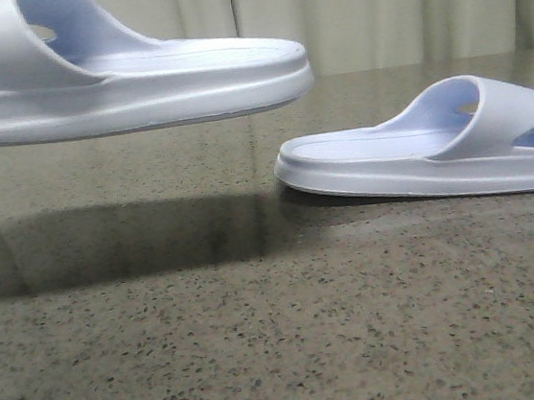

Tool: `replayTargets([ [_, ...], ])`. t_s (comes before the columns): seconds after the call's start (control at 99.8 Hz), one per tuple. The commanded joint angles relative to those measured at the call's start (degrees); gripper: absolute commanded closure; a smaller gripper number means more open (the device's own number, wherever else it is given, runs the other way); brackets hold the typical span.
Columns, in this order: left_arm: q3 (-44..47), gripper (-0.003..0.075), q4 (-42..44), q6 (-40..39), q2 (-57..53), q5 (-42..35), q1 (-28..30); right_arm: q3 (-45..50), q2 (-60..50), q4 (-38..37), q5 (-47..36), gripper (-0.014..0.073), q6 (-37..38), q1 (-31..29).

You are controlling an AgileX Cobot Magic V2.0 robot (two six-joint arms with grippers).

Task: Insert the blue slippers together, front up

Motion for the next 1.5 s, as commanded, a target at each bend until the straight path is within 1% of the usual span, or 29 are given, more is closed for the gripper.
replayTargets([
  [0.0,-1.47,0.0704,-2.91,-0.03,-0.33,1.1,-0.26,-1.48,0.67,0.25,-3.47,0.0202,-0.06,0.13],
  [0.25,-1.47,0.0704,-2.91,-0.03,-0.33,1.1,-0.26,-1.48,4.51,0.48,-3.34,0.0202,-0.06,0.13],
  [0.491,-1.47,0.0704,-2.91,-0.03,-0.33,1.1,-0.26,-1.48,4.93,0.93,-3.0,0.0204,-0.06,0.13],
  [0.541,-1.47,0.0704,-2.91,-0.03,-0.33,1.1,-0.26,-1.48,4.93,0.93,-2.67,0.0218,-0.06,0.13],
  [0.721,-1.47,0.0704,-2.91,-0.03,-0.33,1.1,-0.26,-1.48,4.93,0.93,-1.69,0.0308,-0.06,0.13],
  [1.072,-1.47,0.0704,-2.91,-0.03,-0.33,1.1,-0.26,-1.48,4.93,0.93,-0.62,0.0323,-0.06,0.13],
  [1.142,-1.47,0.0704,-2.91,-0.03,-0.33,1.1,-0.26,-1.48,4.93,0.93,-0.62,0.0361,-0.16,0.13],
  [1.313,-1.47,0.0704,-2.91,-0.03,-0.33,1.1,-0.26,-1.48,4.93,0.93,-0.62,0.0547,-0.16,0.13],
  [1.323,-1.47,0.0704,-2.91,-0.03,-0.33,1.1,-0.26,-1.48,4.93,0.93,-0.62,0.0568,-0.16,0.13],
  [1.383,-1.47,0.0704,-2.91,-0.03,-0.33,1.1,-0.26,-1.48,4.93,0.93,-0.62,0.0613,-0.16,0.13],
  [1.393,-1.47,0.0704,-2.91,-0.03,-0.33,1.1,-0.26,-1.48,4.93,0.93,-0.62,0.0631,-0.16,0.13],
  [1.493,-1.47,0.0704,-2.91,-0.03,-0.33,1.1,-0.26,-1.48,4.93,0.93,-1.35,0.0699,-0.16,0.13],
])
